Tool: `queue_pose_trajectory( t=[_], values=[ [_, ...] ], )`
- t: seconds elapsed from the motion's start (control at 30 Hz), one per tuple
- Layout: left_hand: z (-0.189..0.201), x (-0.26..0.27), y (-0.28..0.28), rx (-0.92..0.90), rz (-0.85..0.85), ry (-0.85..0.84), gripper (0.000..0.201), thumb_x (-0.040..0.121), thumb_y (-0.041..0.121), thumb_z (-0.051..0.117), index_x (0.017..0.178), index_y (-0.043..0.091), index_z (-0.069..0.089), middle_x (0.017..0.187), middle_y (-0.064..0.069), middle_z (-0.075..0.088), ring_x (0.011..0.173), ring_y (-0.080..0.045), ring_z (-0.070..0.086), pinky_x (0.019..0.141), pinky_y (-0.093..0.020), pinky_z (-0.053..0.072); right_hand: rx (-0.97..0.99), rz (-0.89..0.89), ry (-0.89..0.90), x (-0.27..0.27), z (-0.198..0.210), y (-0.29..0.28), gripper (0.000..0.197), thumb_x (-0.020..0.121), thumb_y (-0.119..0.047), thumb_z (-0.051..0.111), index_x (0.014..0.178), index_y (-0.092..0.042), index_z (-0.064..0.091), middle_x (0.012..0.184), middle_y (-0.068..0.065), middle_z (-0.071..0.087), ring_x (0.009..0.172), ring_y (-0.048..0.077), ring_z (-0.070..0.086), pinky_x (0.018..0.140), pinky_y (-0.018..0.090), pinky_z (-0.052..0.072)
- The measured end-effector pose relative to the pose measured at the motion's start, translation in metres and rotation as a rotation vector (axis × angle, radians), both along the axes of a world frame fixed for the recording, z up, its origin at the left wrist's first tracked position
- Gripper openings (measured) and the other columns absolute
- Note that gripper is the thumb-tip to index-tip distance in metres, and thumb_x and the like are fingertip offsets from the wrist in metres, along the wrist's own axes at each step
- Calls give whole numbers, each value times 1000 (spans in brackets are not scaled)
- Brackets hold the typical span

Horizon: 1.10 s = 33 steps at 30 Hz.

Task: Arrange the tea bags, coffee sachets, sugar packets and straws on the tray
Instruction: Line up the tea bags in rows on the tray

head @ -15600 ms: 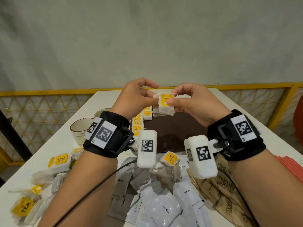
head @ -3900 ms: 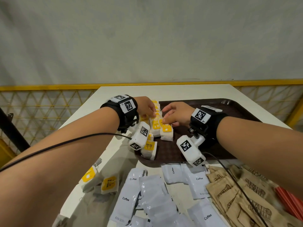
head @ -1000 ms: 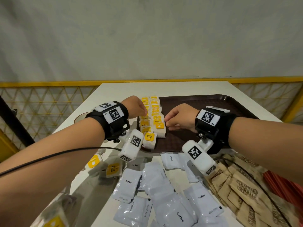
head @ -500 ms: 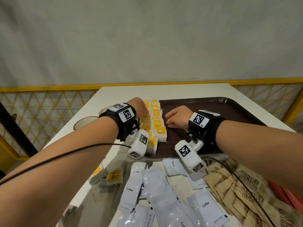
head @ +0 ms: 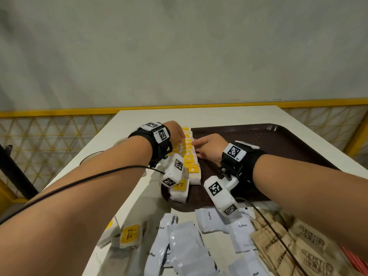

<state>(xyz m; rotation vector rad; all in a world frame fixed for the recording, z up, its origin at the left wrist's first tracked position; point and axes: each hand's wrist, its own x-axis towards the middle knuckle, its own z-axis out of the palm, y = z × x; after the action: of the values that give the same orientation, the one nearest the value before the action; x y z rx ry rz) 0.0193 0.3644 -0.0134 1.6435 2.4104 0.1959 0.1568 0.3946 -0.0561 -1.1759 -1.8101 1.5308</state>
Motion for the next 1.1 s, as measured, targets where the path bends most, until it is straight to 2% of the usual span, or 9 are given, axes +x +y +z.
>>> queue_pose_trajectory(
  t=[0.13,0.33,0.47,0.63,0.7,0.8,0.9,1.03,1.1],
  values=[
    [-4,-5,10,-52,-7,78,33,96,24,52,123,8,62,127,-9,60,117,-23,55,94,-28,43,-42,12,33,1,-1,4,40,88,20,40,116,4,64,120,19,62,114,29,61,94,33,51],
    [-12,-12,28,-114,45,150,37,93,32,57,117,5,65,119,-9,65,111,-25,59,96,-33,48,-51,6,19,-4,-2,8,36,89,18,39,110,5,65,117,24,62,103,32,63,88,32,53],
    [-18,-25,43,-105,65,222,34,80,36,71,104,12,70,105,-2,68,96,-22,64,86,-37,54,-52,32,-30,-6,1,8,33,88,19,42,112,8,64,96,20,59,90,29,55,77,31,54],
    [-6,-16,38,-151,78,194,31,90,27,61,114,8,68,116,-7,66,109,-25,61,95,-35,49,0,72,-122,-9,2,9,33,87,17,46,112,7,64,91,16,59,89,30,56,83,37,54],
    [-10,-18,42,-142,89,159,30,89,25,62,112,7,67,113,-5,66,108,-24,61,92,-32,50,54,82,-162,-9,2,10,34,86,17,47,112,5,66,94,15,60,87,28,58,85,37,54],
    [-22,-31,57,-128,126,134,42,73,42,72,104,13,70,106,-2,68,100,-24,63,89,-37,52,97,92,-200,-9,4,10,36,86,15,46,113,2,66,93,13,61,86,25,58,75,28,53],
    [-33,-43,80,-164,110,161,38,77,41,72,103,12,70,105,-5,68,100,-26,63,91,-42,51,137,105,-246,-9,5,11,35,87,12,49,115,0,66,84,6,61,86,22,57,84,30,52],
    [-12,-24,52,-129,118,159,33,82,34,68,105,9,70,107,-8,68,103,-28,63,91,-40,52,194,108,-261,-9,5,13,38,85,12,51,115,-5,67,113,11,65,99,24,62,93,33,52],
    [-9,-21,47,-105,103,142,34,88,30,64,111,6,68,112,-9,66,106,-27,62,92,-37,51,216,103,-253,-10,4,14,39,84,12,51,114,-6,68,121,11,63,105,25,62,95,36,51]
  ],
)
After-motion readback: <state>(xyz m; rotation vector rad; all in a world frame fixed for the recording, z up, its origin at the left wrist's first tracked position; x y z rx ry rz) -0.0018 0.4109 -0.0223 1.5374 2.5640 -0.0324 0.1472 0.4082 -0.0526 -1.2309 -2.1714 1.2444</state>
